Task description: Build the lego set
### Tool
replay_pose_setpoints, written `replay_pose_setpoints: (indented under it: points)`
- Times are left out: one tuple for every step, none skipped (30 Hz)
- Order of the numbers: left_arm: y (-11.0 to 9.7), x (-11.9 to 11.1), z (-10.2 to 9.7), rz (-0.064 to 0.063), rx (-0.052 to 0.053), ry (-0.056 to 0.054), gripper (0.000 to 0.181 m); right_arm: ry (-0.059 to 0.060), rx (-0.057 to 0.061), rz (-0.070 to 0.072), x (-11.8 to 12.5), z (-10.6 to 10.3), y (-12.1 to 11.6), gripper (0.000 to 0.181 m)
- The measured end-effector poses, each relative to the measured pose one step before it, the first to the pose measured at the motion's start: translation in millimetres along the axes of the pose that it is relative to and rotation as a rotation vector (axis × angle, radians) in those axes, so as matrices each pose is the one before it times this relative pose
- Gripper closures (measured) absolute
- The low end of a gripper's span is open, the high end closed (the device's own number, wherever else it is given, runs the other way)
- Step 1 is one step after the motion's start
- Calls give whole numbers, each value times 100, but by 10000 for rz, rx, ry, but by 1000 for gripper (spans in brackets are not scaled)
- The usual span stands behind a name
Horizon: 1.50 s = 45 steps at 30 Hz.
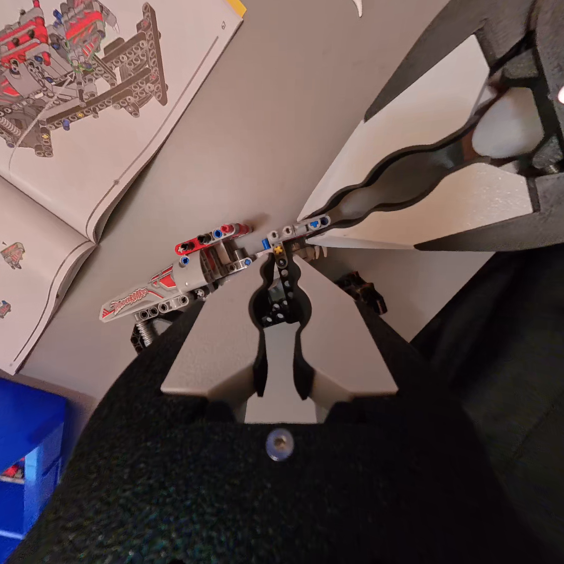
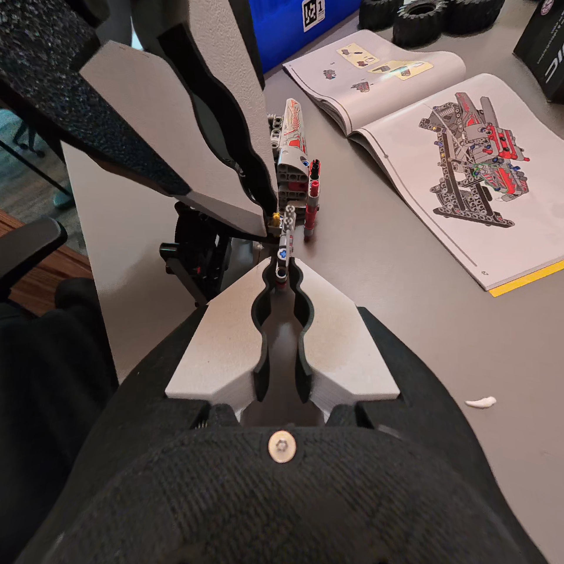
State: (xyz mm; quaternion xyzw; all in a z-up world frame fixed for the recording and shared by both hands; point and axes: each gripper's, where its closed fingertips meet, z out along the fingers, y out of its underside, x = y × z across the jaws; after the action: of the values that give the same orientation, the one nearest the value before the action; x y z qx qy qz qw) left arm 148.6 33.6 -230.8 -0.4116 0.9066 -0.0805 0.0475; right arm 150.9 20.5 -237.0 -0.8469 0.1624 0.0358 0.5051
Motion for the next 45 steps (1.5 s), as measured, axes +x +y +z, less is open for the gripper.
replay_pose_setpoints:
  points:
    - [18, -3, 6, -38, -181, -25, 175, 67, 84, 91, -6, 6, -18, 174]
    - [26, -3, -7, -25, -174, -23, 176, 125, 31, 11, 0, 1, -10, 174]
    - [52, 1, 9, -44, -170, 6, 176, 160, 28, -33, -20, 9, -12, 174]
    - [62, -5, -6, -46, -154, 54, 176, 133, 21, -8, -75, 14, 1, 174]
    - [93, 25, -6, -90, -124, 119, 176, 46, 23, 59, -154, 14, 12, 174]
    - [117, 40, -9, -131, -81, 176, 176, -73, 23, 121, -211, 6, 13, 174]
    - [119, 45, 1, -118, -16, 194, 176, -128, 9, 144, -178, 2, 30, 174]
    - [50, 29, 2, -48, 68, 176, 176, -107, -1, 92, -78, -9, 13, 174]
    - [12, 63, -9, -47, 123, 182, 176, -79, 3, 51, -54, -50, 21, 173]
    - [36, 94, -26, -72, 113, 203, 176, -48, 1, -31, -60, -60, 26, 173]
    - [54, 104, -52, -13, 85, 186, 176, -8, -1, -75, -57, -36, 16, 173]
    - [37, 56, -89, 36, 78, 129, 176, 5, -15, -58, -66, 21, 15, 173]
    - [11, 33, -100, 37, 75, 62, 176, 12, -18, -45, -44, 26, 19, 173]
    - [-82, 2, -121, 38, 107, -25, 176, 20, 7, -15, -23, 2, -3, 173]
    - [-141, 9, -137, 57, 116, -82, 176, 14, -2, -23, -9, 7, -1, 173]
    - [-55, 24, -163, 47, 24, -91, 175, 13, 2, -13, -3, -7, -1, 174]
    - [82, -16, -171, 33, -95, -134, 171, 4, 1, 3, 13, 2, -5, 174]
    - [97, -142, -189, 54, -119, -229, 169, -1, -3, 6, 9, -5, 13, 174]
    - [67, -218, -153, 80, -104, -278, 170, 0, 1, 5, 6, 2, -4, 174]
    - [65, -137, -63, 61, -114, -206, 171, 10, -2, -7, 0, -4, 10, 174]
    - [69, 60, 30, 6, -122, -41, 171, 20, 1, -22, 10, 1, -4, 174]
    - [16, 179, 104, 0, -88, 55, 171, 39, -2, -40, -3, -3, 3, 174]
    - [-39, 86, 146, 15, -39, 8, 172, 49, -4, -45, 5, 7, 14, 174]
    - [-4, 18, 148, 5, -61, -9, 173, 53, -17, -33, 9, 7, 25, 174]
    - [-57, 167, 123, 1, -43, 99, 176, 50, -13, -31, 18, 7, 28, 174]
    - [-46, 43, 37, 36, -35, -2, 176, 38, -15, -4, 35, -5, 23, 174]
    - [-9, -8, -22, 65, -46, -69, 177, -3, -4, 15, 3, -14, 19, 174]
    - [49, 9, -13, 54, -55, -79, 177, -18, -1, 1, -23, -9, 5, 174]
    - [46, 7, -3, 5, -51, -59, 177, -4, 4, -12, -28, 7, 0, 174]
    - [50, -5, -31, -25, -46, -17, 177, 4, 22, 13, -33, -7, -35, 174]
    - [54, 20, -52, -12, -46, 23, 177, -6, 2, -1, -29, 7, 0, 174]
    - [19, 1, -18, -10, -27, 35, 177, -4, -8, 0, -30, 9, 9, 174]
    - [-7, -2, 19, -19, -17, 28, 176, 0, -12, 27, 4, 4, 28, 174]
    - [-8, 56, 67, -15, -21, 41, 177, 9, -17, 26, 18, 0, 35, 174]
    - [36, 9, 104, 18, -57, -16, 176, 7, -11, 4, -12, 3, 26, 174]
    - [66, -4, 123, 70, -89, -55, 176, 3, -22, 10, -26, 17, 41, 174]
    - [69, -21, 79, 93, -93, -67, 177, 3, 13, 3, -31, 8, -21, 174]
    - [41, -7, 15, 87, -83, -56, 177, 3, 3, -10, -10, 8, -2, 174]
    - [18, -10, 10, 52, -60, -35, 177, -4, 3, 4, -9, 2, -4, 174]
    - [3, -15, 2, 13, -27, -10, 176, -37, 9, 50, -9, -14, -10, 174]
    - [6, 0, 3, -14, 5, 3, 176, -105, 10, 108, -49, -31, 6, 173]
    - [54, -52, 2, -30, 5, -15, 176, -194, -71, 146, -125, -100, 170, 173]
    - [106, -119, -39, -25, 6, -27, 176, -392, -268, 153, -334, -136, 549, 168]
    - [107, -104, -26, -21, 24, -3, 177, -372, -298, 217, -282, -155, 638, 159]
    - [38, -44, 7, -52, 87, 51, 177, -109, -219, 197, 46, -173, 509, 152]
